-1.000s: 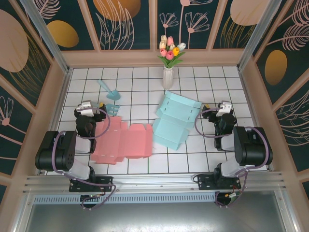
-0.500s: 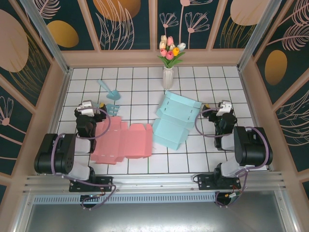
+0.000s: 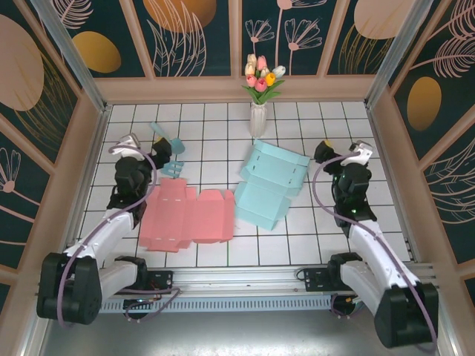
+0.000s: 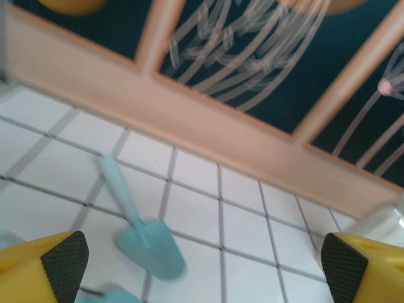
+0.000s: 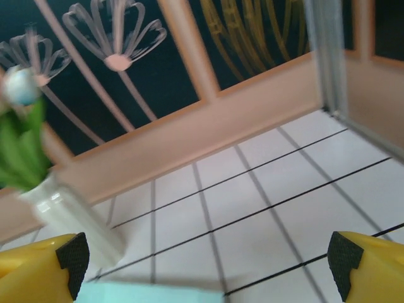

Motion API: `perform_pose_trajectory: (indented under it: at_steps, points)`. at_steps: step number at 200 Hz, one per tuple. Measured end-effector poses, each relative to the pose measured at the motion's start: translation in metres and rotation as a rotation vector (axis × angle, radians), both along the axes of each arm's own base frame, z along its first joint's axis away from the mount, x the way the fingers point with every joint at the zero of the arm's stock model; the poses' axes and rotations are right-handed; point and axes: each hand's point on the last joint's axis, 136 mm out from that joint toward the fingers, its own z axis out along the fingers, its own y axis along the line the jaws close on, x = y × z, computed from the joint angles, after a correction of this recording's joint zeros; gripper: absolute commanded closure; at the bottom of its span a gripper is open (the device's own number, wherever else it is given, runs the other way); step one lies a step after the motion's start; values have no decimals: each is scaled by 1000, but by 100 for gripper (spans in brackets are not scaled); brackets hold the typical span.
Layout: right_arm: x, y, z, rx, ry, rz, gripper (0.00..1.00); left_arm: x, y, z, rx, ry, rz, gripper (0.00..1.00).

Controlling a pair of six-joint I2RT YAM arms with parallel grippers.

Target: Fold the paper box

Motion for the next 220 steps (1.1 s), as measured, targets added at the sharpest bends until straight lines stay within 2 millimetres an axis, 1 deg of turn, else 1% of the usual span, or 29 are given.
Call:
perform_pose_trajectory:
  at_steps: [5,17,28,37,53,72,90,100,109,122,144,158,170,182,204,220]
  points:
    - [-5,7,0,3,11,16,1,0,-10,-4,-6,24,-20,5]
    - [-18,27,-3,12,50,68,1,1,-43,-12,1,76,-93,6]
    - [-28,39,-8,11,92,105,1,2,-78,-17,13,115,-167,8]
    - [-35,46,-14,2,128,129,1,3,-102,-20,29,137,-220,9]
    - [-45,51,-25,-19,185,156,1,8,-145,-26,71,174,-310,11]
    - [-54,48,-36,-30,227,158,1,18,-193,-38,140,216,-396,14]
    - [-60,50,-44,-11,234,178,1,27,-235,-58,217,263,-468,17]
    - [-62,51,-49,-3,241,190,1,32,-253,-68,255,282,-497,19]
    - [-64,53,-55,3,250,203,1,36,-268,-81,292,309,-520,19]
    - [-67,55,-65,11,269,218,1,39,-280,-100,343,346,-541,20]
    - [-69,59,-73,20,288,238,1,44,-282,-127,422,408,-536,21]
    - [-70,61,-73,26,287,249,1,49,-283,-138,457,429,-531,21]
    - [-70,62,-73,29,287,255,1,53,-285,-145,481,444,-527,23]
    - [-70,63,-73,30,287,261,1,58,-288,-150,499,452,-528,26]
    - [-71,65,-73,34,289,272,1,67,-295,-160,531,467,-536,37]
    - [-71,66,-73,38,290,276,1,69,-297,-166,551,477,-545,44]
